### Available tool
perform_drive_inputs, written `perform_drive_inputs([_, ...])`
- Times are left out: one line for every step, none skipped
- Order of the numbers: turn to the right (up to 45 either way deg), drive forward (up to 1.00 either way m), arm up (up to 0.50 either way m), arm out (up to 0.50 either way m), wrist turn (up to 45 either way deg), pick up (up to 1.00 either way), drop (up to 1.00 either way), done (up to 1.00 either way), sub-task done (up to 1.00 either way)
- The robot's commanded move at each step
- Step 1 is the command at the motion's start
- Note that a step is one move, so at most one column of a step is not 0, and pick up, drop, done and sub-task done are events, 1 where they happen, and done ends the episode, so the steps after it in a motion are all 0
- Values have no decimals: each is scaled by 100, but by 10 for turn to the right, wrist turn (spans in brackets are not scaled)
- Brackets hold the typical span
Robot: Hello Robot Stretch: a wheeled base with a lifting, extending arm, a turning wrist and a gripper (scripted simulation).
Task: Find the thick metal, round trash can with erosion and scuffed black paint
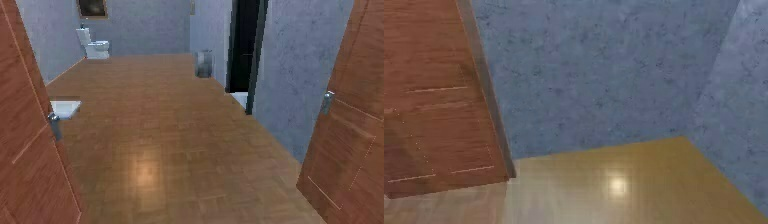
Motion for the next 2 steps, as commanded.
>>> perform_drive_inputs([0,100,0,0,0,0,0,0,0])
perform_drive_inputs([0,100,0,0,0,0,0,0,0])
